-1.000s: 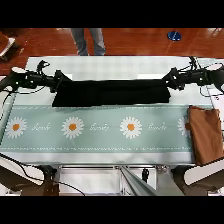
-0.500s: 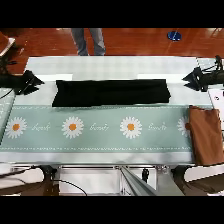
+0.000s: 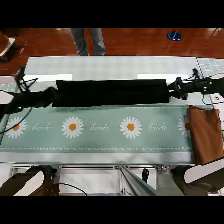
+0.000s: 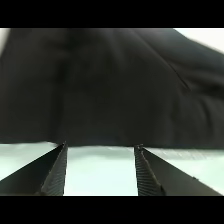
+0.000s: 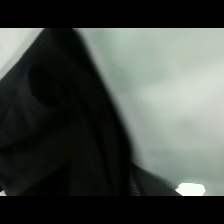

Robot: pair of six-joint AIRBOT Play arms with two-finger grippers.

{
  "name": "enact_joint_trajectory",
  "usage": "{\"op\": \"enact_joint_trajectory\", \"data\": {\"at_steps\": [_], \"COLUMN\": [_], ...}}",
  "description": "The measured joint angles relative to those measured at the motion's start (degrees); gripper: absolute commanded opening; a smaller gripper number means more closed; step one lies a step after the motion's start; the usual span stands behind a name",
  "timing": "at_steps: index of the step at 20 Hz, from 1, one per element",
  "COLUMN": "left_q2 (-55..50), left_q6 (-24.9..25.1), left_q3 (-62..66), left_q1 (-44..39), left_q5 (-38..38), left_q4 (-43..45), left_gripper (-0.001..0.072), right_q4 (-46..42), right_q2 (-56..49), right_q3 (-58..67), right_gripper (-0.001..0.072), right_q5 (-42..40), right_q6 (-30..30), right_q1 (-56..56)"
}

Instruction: Fold the shirts.

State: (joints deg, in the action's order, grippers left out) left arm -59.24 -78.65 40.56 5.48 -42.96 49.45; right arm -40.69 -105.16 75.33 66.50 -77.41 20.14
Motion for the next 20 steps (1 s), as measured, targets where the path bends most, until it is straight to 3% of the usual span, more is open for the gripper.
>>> {"op": "enact_joint_trajectory", "data": {"at_steps": [1, 2, 3, 7, 11, 14, 20], "left_q2": [0.2, 0.3, 0.3, -0.5, -6.2, -15.9, -38.1], "left_q6": [0.0, 0.0, 0.0, 0.6, 0.0, -1.3, -5.7], "left_q3": [-0.3, -0.4, -0.3, 1.2, 6.3, 15.1, 40.0], "left_q1": [-1.6, -3.0, -4.2, -8.6, -16.3, -24.2, -37.7], "left_q5": [1.1, 1.7, 2.2, 3.6, 5.5, 6.0, -0.4], "left_q4": [-0.5, -0.7, -1.1, -1.9, -2.4, -2.5, -2.6], "left_gripper": [0.0493, 0.0275, 0.0032, 0.0019, 0.0018, 0.0018, 0.0018], "right_q4": [-0.1, -0.6, -0.9, -2.4, -9.2, -11.8, -12.4], "right_q2": [-0.4, -0.8, -0.7, 4.8, 18.4, 30.8, 51.2], "right_q3": [0.0, 0.2, 0.7, 1.3, -3.0, -8.5, -14.5], "right_gripper": [0.0088, 0.0027, 0.0027, 0.0027, 0.0027, 0.0027, 0.0027], "right_q5": [-0.2, 0.1, 0.9, 4.2, 5.9, 6.7, 8.6], "right_q6": [0.6, 1.0, 1.7, 3.3, 3.6, 4.0, 2.6], "right_q1": [-1.1, -2.0, -2.6, -2.6, -1.6, -1.5, -1.4]}}
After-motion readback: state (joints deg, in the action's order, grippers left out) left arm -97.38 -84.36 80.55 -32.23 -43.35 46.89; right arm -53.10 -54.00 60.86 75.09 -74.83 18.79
